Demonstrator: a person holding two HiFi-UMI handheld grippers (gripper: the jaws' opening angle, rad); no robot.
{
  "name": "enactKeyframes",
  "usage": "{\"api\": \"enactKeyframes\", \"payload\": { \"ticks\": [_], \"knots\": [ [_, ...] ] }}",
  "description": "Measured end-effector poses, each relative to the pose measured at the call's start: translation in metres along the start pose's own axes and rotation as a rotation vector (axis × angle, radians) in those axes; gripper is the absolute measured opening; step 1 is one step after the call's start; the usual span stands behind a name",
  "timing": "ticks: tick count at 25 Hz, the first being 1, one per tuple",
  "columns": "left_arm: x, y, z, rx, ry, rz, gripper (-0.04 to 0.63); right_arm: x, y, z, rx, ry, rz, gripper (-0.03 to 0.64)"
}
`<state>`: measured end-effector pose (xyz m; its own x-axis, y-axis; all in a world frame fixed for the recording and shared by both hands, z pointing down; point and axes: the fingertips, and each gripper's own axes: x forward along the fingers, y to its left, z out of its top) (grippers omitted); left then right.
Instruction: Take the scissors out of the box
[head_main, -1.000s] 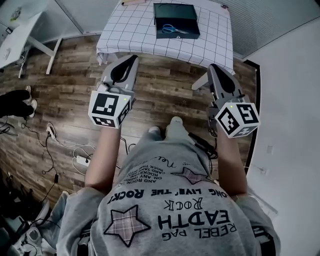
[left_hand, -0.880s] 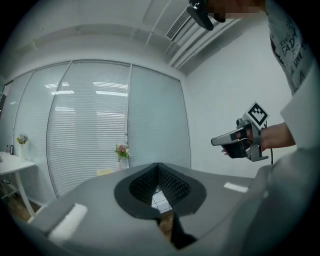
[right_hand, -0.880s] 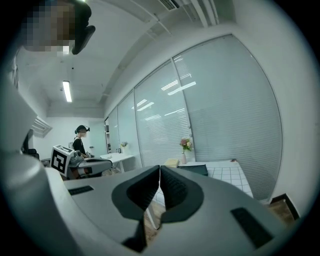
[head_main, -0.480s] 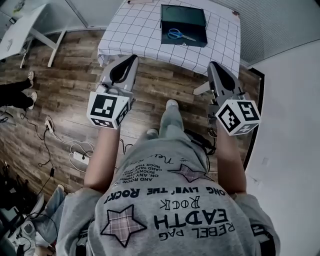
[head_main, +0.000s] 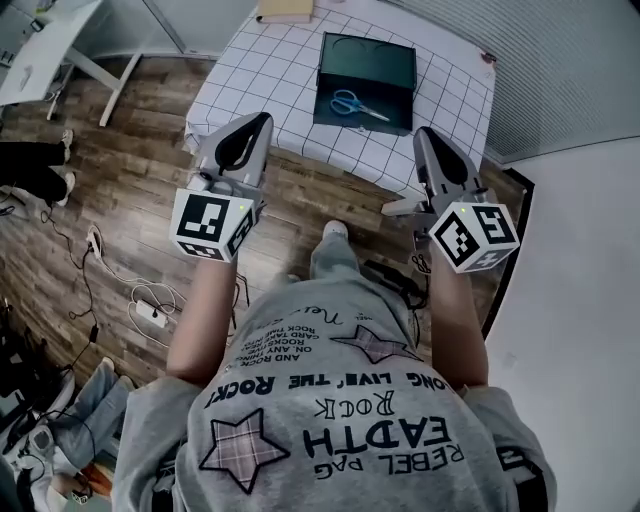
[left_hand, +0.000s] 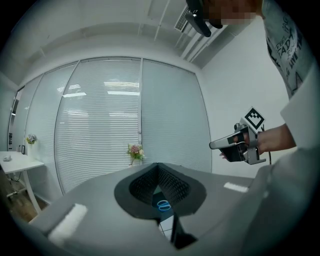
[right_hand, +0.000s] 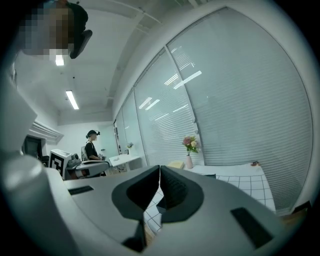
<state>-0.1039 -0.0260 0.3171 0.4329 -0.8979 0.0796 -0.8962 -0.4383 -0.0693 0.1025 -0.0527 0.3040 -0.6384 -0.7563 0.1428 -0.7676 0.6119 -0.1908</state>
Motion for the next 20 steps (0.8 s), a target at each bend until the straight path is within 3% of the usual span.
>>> {"api": "enactKeyframes", "payload": {
  "ticks": [10, 20],
  "knots": [
    [0.064, -0.002, 0.002, 0.002, 0.017, 0.078, 0.005, 0.037, -0.073, 0.005, 0.036, 0.023, 0.093, 0.014],
    [0.098, -0.002, -0.011, -0.021, 0.052, 0.092, 0.005, 0.072, -0.093, -0.002, 0.06, 0.046, 0.159, 0.014]
  ]
}}
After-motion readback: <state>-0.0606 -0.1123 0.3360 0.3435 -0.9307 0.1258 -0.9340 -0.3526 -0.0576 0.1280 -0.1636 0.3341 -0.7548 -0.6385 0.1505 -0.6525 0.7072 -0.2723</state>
